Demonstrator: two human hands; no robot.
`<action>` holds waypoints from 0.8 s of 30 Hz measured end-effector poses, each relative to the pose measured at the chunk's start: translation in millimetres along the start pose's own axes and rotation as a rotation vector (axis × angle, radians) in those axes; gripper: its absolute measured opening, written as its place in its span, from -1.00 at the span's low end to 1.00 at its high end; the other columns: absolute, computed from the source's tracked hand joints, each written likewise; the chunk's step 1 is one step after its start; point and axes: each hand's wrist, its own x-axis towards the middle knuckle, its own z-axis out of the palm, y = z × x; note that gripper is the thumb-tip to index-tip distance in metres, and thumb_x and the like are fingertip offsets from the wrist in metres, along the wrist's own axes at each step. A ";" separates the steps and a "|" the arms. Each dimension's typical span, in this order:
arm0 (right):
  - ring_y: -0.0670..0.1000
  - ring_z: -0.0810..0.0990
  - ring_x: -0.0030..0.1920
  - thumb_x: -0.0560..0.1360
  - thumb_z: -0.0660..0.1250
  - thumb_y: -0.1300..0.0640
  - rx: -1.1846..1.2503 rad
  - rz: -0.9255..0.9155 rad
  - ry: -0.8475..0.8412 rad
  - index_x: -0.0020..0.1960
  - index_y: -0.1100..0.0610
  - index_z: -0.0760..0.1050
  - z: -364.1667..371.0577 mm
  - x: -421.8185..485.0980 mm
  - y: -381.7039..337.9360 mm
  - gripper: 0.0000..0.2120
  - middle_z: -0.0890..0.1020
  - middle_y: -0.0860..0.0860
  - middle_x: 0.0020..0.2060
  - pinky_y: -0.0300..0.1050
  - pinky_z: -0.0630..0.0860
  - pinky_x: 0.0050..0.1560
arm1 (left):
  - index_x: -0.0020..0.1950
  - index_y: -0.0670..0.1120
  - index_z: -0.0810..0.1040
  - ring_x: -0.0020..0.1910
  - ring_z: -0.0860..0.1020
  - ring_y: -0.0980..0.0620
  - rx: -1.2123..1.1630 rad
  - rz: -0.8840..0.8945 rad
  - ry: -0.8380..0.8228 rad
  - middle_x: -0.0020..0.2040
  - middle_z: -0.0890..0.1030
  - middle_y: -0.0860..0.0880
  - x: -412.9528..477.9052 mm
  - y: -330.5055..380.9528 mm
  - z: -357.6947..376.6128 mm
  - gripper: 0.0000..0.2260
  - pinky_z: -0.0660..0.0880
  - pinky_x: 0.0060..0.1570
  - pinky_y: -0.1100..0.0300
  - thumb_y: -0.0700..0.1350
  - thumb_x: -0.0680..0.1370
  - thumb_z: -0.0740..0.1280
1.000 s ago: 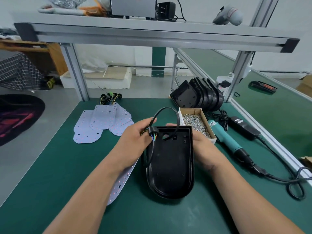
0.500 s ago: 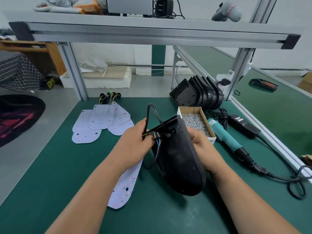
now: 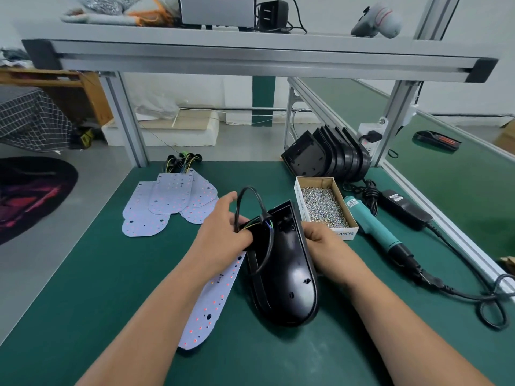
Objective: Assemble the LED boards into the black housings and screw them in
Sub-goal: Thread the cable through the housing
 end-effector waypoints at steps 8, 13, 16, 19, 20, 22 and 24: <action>-0.02 0.30 -0.53 0.48 0.31 0.25 -0.142 -0.078 0.597 0.04 -0.16 0.72 -41.7 1.7 -4.9 -0.64 0.40 -0.09 -0.52 -0.16 0.31 -0.46 | 0.64 0.27 0.18 -0.04 0.68 -0.07 -0.048 0.010 0.032 0.17 0.62 0.19 -1.6 -0.1 -4.8 -0.16 0.62 0.05 0.05 0.04 0.39 0.41; -0.06 0.31 -0.52 0.58 0.31 0.32 0.510 -0.141 0.741 0.01 0.09 0.69 -49.5 4.0 -7.4 -0.78 0.45 0.00 -0.46 -0.19 0.33 -0.45 | 0.57 0.28 0.33 -0.08 0.68 -0.05 -0.021 0.051 0.007 0.13 0.65 0.18 -3.8 0.1 -1.5 -0.27 0.62 -0.01 0.14 -0.03 0.39 0.33; -0.07 0.36 -0.46 0.67 0.26 0.32 0.541 -0.219 0.551 0.16 0.14 0.65 -38.2 3.0 -11.1 -0.77 0.70 0.14 -0.16 -0.20 0.42 -0.45 | 0.36 0.26 0.55 -0.01 0.67 0.15 0.044 0.131 0.003 0.05 0.71 0.22 -3.1 0.5 -2.7 -0.44 0.54 0.06 0.25 -0.12 0.39 0.29; 0.01 0.48 -0.40 0.65 0.24 0.36 0.079 -0.267 0.339 0.30 0.07 0.66 -22.9 -0.1 -10.0 -0.64 0.65 0.30 -0.11 -0.18 0.54 -0.26 | 0.13 0.27 0.67 -0.03 0.70 0.14 0.063 0.213 -0.046 -0.04 0.74 0.16 -4.1 1.5 -1.8 -0.47 0.62 0.01 0.17 -0.26 0.37 0.21; 0.03 0.53 -0.38 0.65 0.23 0.36 -0.050 -0.262 0.265 0.36 0.04 0.63 -17.5 -0.2 -9.4 -0.59 0.62 0.30 -0.18 -0.18 0.55 -0.19 | 0.07 0.27 0.67 -0.03 0.70 0.13 0.062 0.223 -0.060 -0.04 0.74 0.15 -4.6 2.0 -0.4 -0.49 0.64 -0.01 0.15 -0.27 0.37 0.20; 0.00 0.62 -0.28 0.65 0.25 0.40 -0.182 -0.219 0.106 0.44 -0.02 0.56 -5.3 -0.8 -11.6 -0.51 0.63 0.23 -0.21 -0.19 0.56 -0.09 | 0.08 0.22 0.66 0.00 0.68 0.20 0.073 0.229 -0.070 0.00 0.73 0.17 -4.5 2.8 1.5 -0.55 0.59 -0.02 0.20 -0.24 0.40 0.22; -0.13 0.67 -0.09 0.63 0.34 0.36 -0.223 -0.202 -0.017 0.34 -0.06 0.61 6.7 -1.5 -14.5 -0.58 0.72 -0.07 -0.08 -0.24 0.56 0.00 | 0.12 0.27 0.63 0.07 0.66 0.26 0.096 0.232 -0.072 0.05 0.71 0.25 -4.9 3.5 2.5 -0.56 0.50 -0.02 0.37 -0.19 0.43 0.23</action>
